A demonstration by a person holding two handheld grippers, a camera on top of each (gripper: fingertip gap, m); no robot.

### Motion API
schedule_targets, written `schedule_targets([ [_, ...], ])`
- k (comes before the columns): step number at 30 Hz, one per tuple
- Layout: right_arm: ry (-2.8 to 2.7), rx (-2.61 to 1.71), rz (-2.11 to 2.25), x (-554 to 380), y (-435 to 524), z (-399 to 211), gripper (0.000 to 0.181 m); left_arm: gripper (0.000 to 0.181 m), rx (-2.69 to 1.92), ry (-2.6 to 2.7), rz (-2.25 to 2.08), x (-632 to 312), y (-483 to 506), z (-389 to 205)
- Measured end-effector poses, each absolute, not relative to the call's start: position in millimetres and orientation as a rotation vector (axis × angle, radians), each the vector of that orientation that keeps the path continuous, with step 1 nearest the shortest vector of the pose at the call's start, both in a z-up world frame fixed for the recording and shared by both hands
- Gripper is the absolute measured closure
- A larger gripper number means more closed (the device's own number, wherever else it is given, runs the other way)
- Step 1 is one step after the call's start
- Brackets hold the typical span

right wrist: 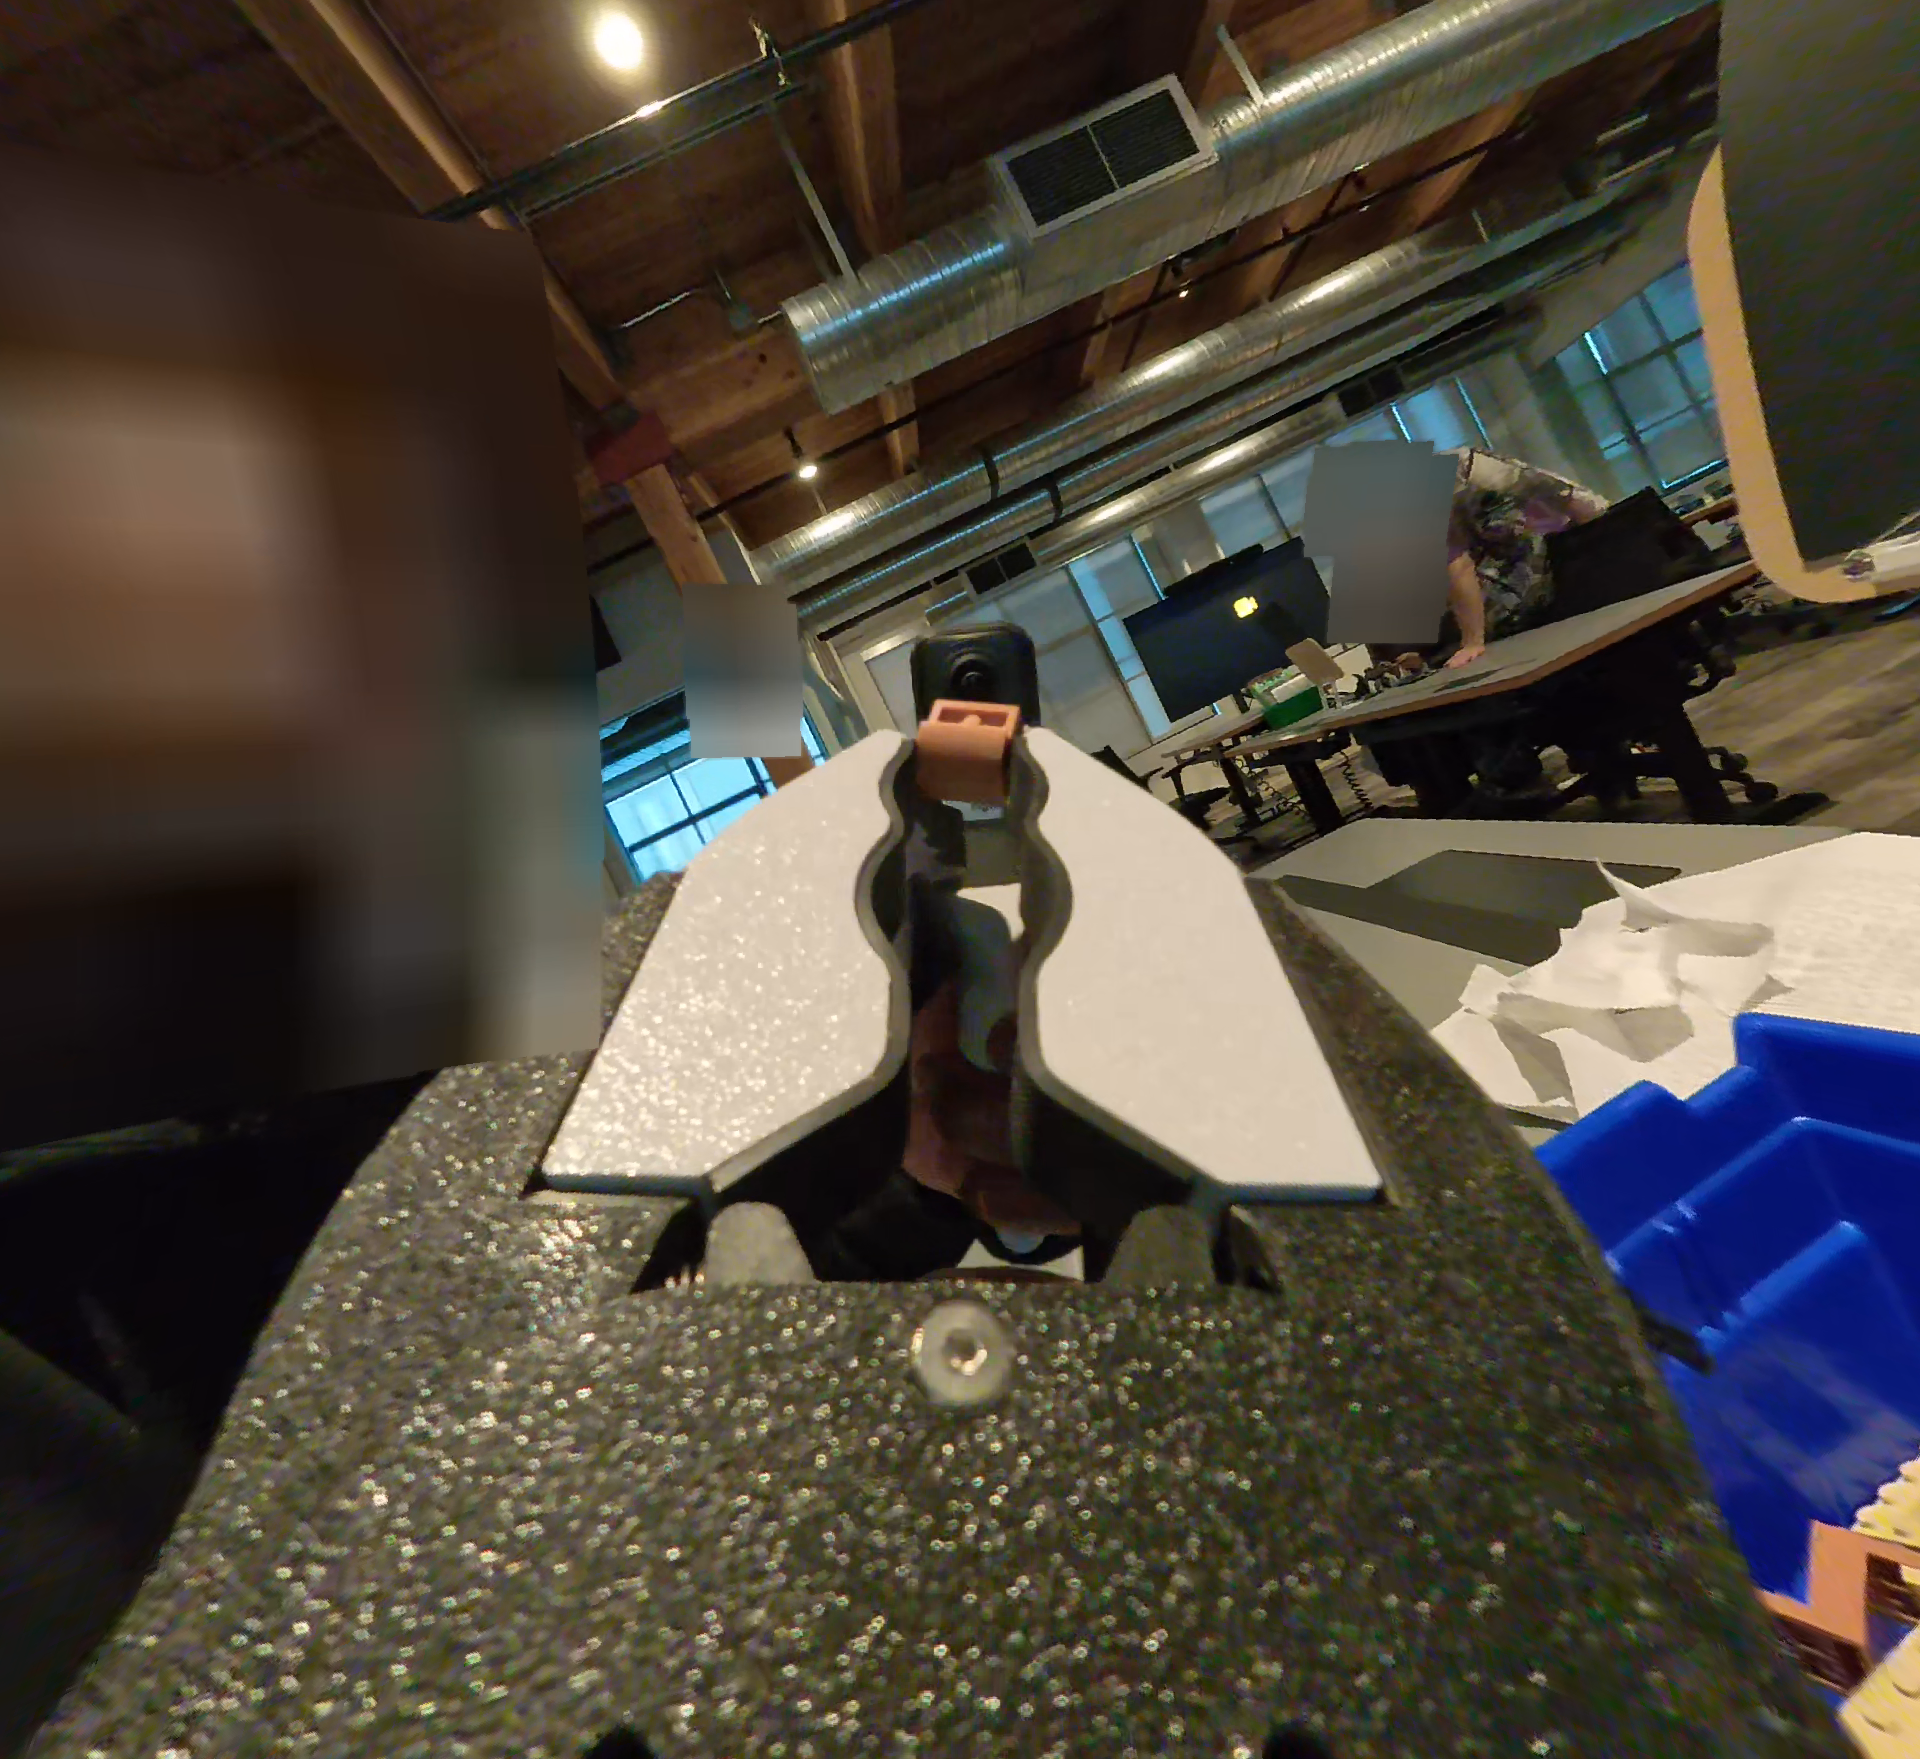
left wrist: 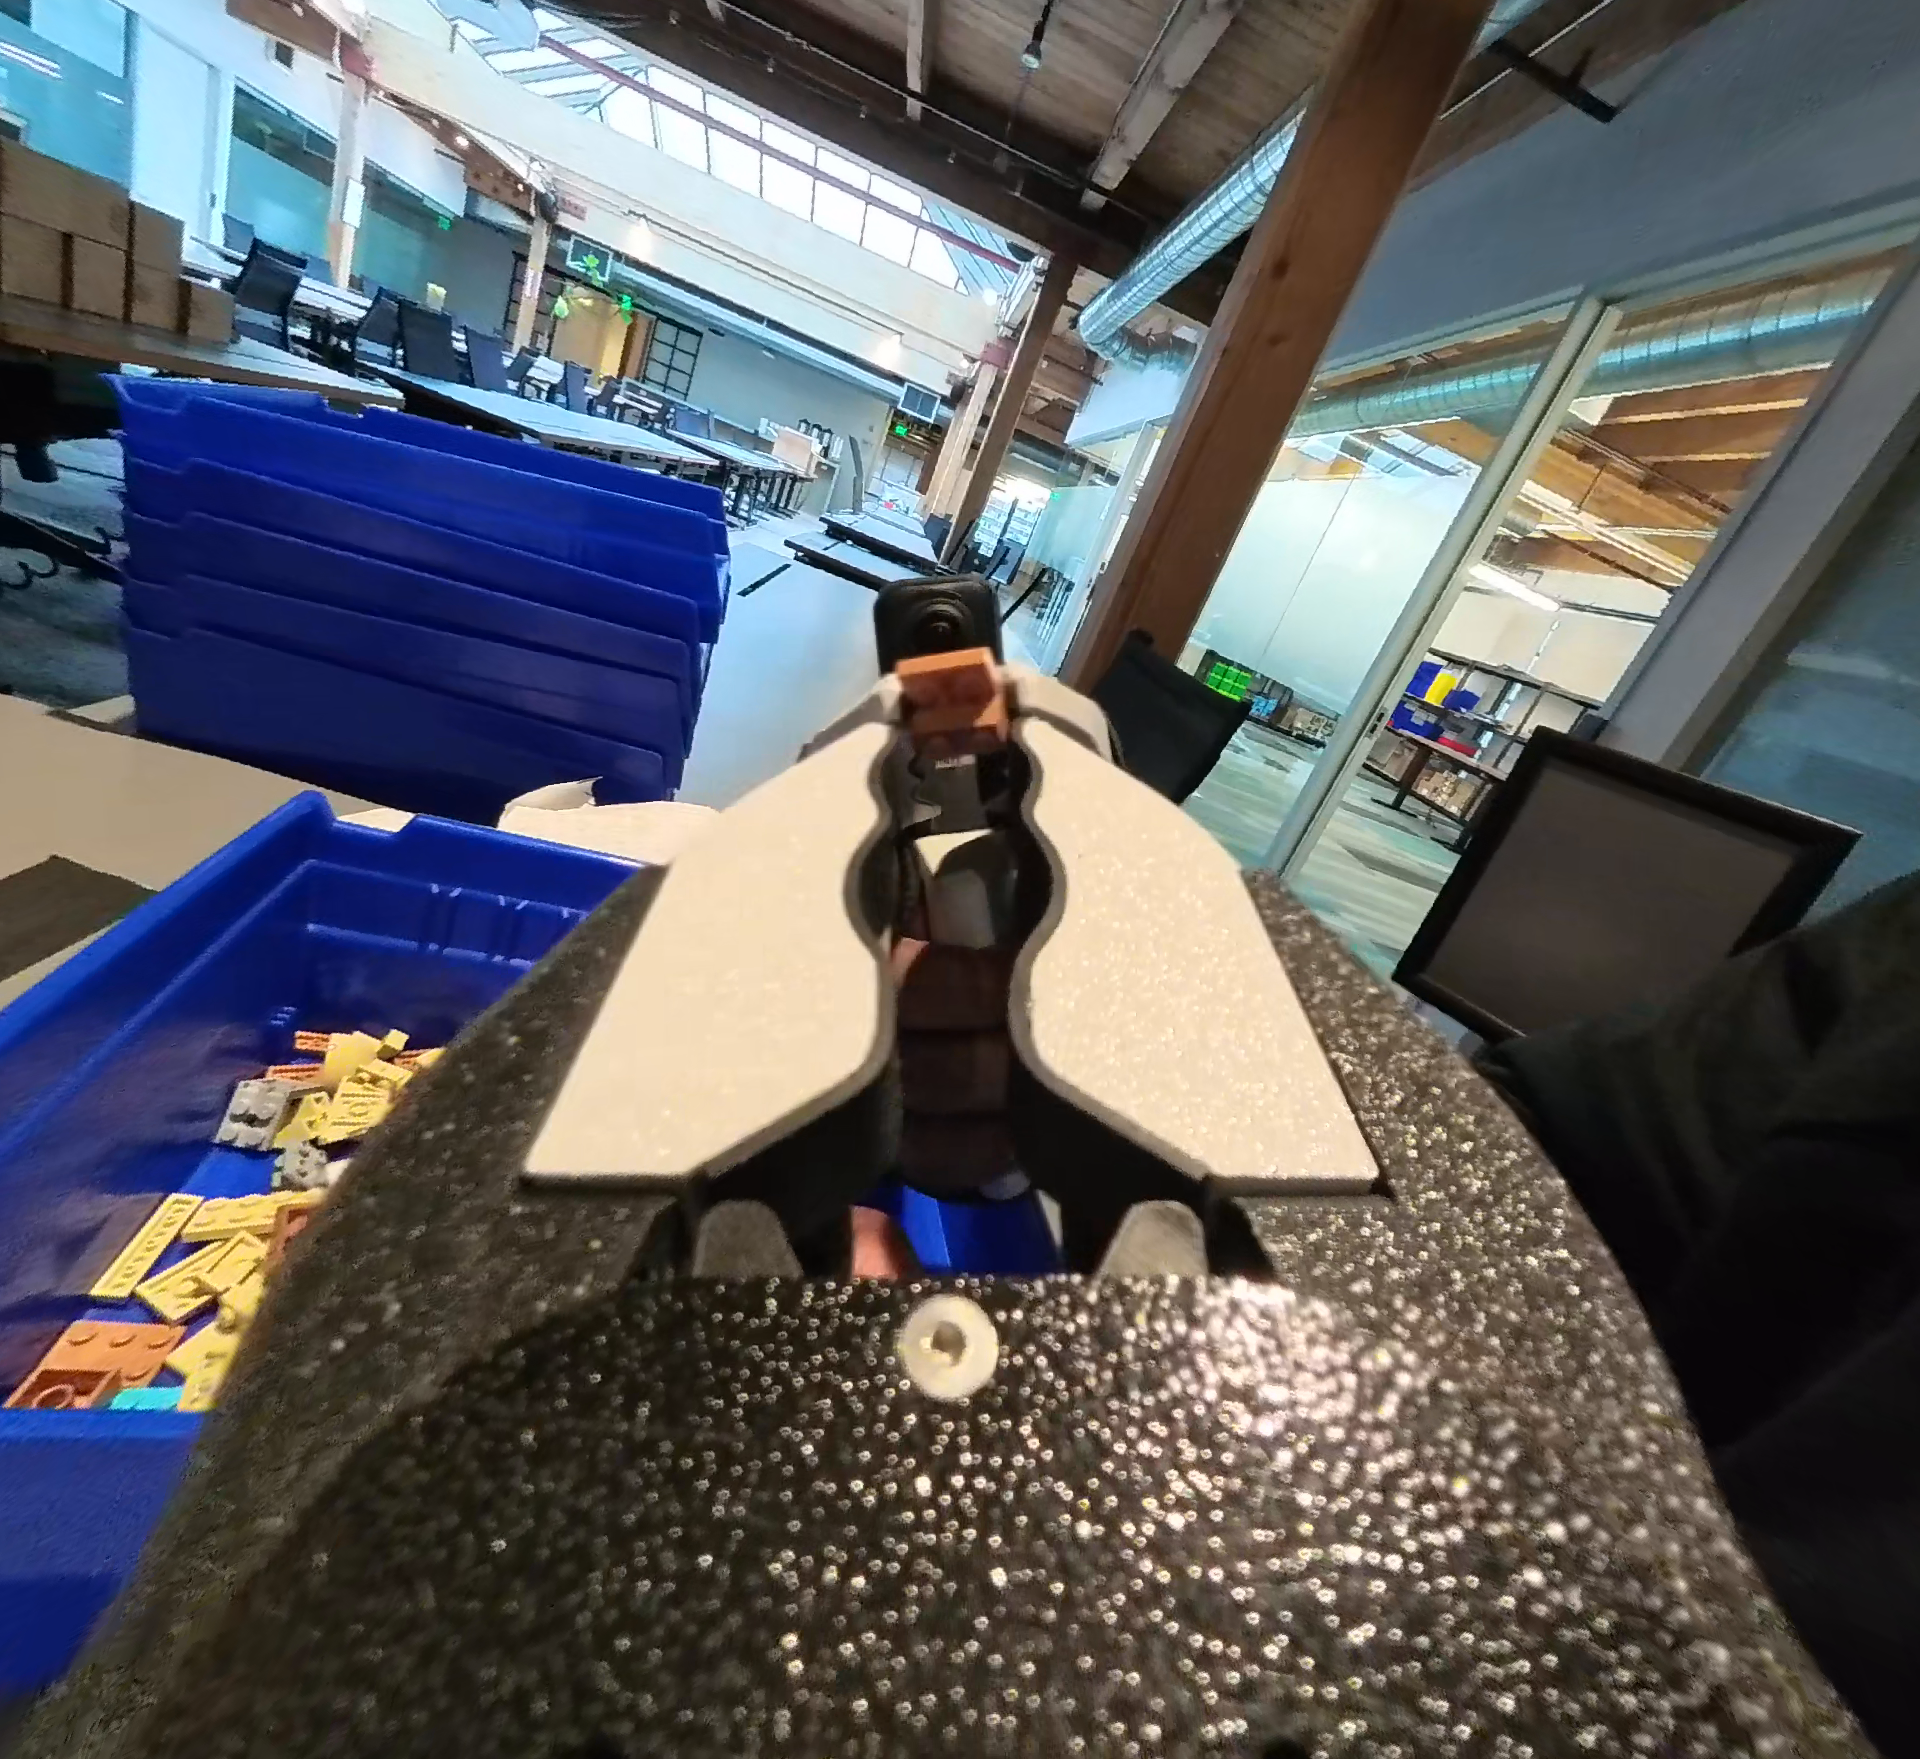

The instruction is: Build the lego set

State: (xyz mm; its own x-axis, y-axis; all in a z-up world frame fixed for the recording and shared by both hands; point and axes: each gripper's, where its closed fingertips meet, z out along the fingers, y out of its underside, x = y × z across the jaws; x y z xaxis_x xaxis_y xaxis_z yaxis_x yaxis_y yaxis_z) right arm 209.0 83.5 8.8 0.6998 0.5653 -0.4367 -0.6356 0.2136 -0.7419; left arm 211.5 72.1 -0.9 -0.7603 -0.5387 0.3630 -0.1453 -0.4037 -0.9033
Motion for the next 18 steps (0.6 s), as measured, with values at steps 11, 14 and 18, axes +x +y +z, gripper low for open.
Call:
schedule_targets([
  [11, 0.023, -1.086, 0.786, 202.3, 79.6, 10.2, 0.165, 0.165, -0.831, 1.569, -2.216, 206.4, 68.9, -0.4],
  [14, 0.023, -1.074, 0.79, 201.9, 77.7, 12.5, 0.164, 0.165, -0.793, 1.567, -2.224, 203.8, 68.0, 1.1],
  [18, 0.044, -1.051, 0.79, 206.5, 73.6, 14.9, 0.161, 0.165, -0.771, 1.567, -2.243, 201.7, 67.5, 1.9],
])
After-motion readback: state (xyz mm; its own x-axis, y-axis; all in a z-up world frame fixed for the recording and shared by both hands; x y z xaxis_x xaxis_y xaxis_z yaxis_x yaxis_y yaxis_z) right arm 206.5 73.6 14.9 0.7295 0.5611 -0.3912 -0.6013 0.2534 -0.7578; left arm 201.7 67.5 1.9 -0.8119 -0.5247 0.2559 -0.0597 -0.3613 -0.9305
